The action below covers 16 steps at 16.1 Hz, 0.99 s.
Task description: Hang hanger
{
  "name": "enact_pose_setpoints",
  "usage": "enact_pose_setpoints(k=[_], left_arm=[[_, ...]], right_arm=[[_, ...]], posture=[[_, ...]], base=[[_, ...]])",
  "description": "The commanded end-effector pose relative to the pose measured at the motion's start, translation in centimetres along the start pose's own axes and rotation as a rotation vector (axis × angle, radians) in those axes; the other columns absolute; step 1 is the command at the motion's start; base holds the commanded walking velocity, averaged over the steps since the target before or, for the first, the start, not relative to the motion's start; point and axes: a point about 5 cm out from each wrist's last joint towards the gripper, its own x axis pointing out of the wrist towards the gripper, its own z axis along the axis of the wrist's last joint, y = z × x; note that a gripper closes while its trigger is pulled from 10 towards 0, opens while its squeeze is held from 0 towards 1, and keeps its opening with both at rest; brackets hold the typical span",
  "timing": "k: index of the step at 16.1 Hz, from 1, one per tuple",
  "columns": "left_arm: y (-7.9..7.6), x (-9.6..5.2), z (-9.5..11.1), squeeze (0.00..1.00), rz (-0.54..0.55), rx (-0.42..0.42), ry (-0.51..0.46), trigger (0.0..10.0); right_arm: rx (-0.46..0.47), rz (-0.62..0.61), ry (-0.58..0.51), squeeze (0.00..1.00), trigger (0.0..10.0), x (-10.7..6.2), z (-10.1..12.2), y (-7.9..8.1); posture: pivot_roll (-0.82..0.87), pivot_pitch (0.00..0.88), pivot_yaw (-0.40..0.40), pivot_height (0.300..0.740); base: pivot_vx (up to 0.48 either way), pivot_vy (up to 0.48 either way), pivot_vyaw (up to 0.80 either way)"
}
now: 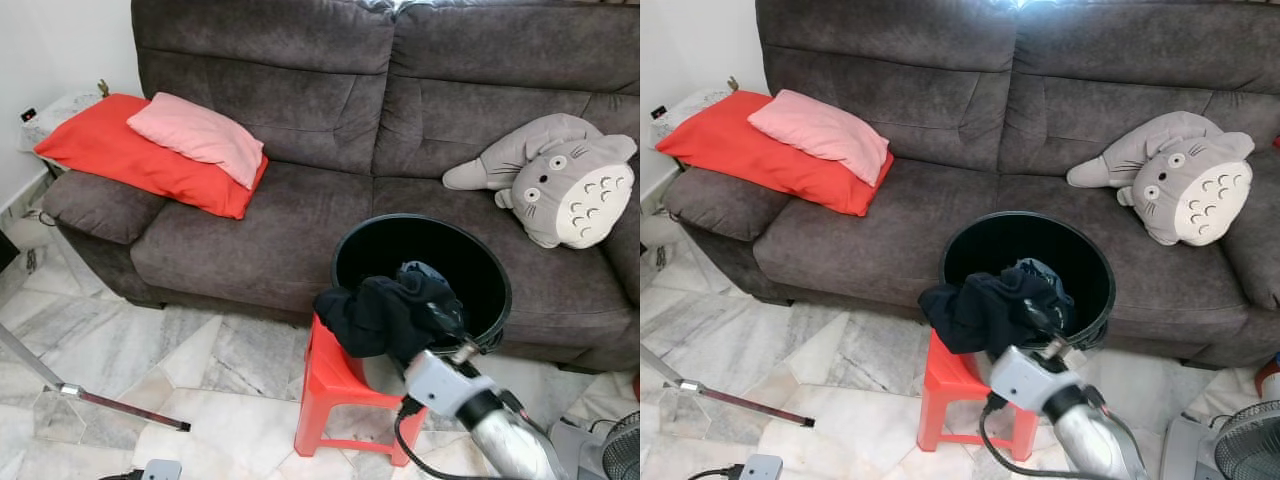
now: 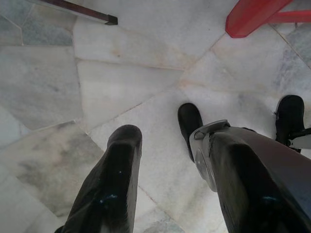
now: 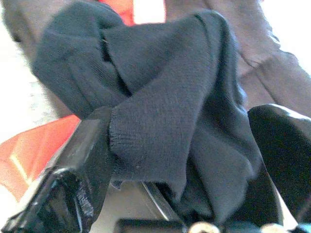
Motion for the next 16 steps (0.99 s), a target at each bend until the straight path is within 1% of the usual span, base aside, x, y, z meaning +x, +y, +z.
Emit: enact_pose_setpoints(k=[1,2,5,7,9,10,11,12,13,15,16], left_arm=[[-0.1,-0.2,-1.0,0.0,-0.008,0.019,0.031,10.0],[0.0,-0.2,-1.0,0.0,-0.008,0.019,0.031,10.0],[0.1,-0.2,-1.0,0.0,-0.005,0.022,0.031,10.0],[0.1,-0.2,-0.9,0.0,-0.01,0.023,0.025,10.0],[0.1,-0.2,-0.8,0.0,-0.012,0.023,0.023,10.0],[0.0,-0.1,-0.7,0.0,-0.014,0.023,0.02,10.0],[0.0,-0.1,-0.6,0.0,-0.017,0.025,0.017,10.0],[-0.1,-0.1,-0.5,0.0,-0.018,0.025,0.017,10.0],[-0.1,-0.1,-0.5,0.0,-0.019,0.027,0.018,10.0],[-0.1,-0.1,-0.6,0.0,-0.019,0.03,0.02,10.0],[-0.1,-0.1,-0.6,0.0,-0.019,0.03,0.02,10.0]], right_arm=[[-0.005,-0.058,0.0,0.0,10.0,-0.6,-0.1,-0.3],[-0.006,-0.08,-0.002,0.0,10.0,-0.9,0.0,-0.4],[-0.028,-0.254,0.028,0.0,10.0,-2.7,-0.1,-1.8],[-0.031,-0.331,0.038,0.0,10.0,-3.1,-0.3,-2.2],[-0.032,-0.331,0.033,0.0,10.0,-2.9,-0.3,-2.2],[-0.027,-0.317,0.014,0.0,10.0,-2.3,-0.1,-2.1],[0.006,-0.26,0.009,0.0,10.0,-1.4,-0.1,-1.6],[0.003,-0.244,0.01,0.0,10.0,-1.2,-0.1,-1.4],[0.036,-0.15,0.02,0.0,10.0,-0.7,-0.4,-0.5],[0.007,-0.109,0.029,0.0,10.0,-0.4,-0.7,-0.1],[0.011,-0.11,0.029,0.0,10.0,-0.4,-0.8,-0.1]], posture=[[-0.11,0.127,0.001,0.74],[-0.11,0.127,0.001,0.74],[-0.12,0.127,0.005,0.74],[-0.12,0.124,0.008,0.74],[-0.12,0.12,0.008,0.74],[-0.12,0.117,0.008,0.74],[-0.12,0.117,0.009,0.74],[-0.12,0.116,0.012,0.74],[-0.12,0.116,0.012,0.74],[-0.12,0.117,0.012,0.74],[-0.12,0.117,0.012,0.74]], base=[[0.0,0.0,0.0],[0.0,0.0,0.0],[0.0,0.0,0.0],[0.0,0.0,0.0],[0.0,0.0,0.0],[0.0,0.0,0.0],[0.0,0.0,0.0],[0.0,0.0,0.0],[0.0,0.0,0.0],[0.0,0.0,0.0],[0.0,0.0,0.0]])
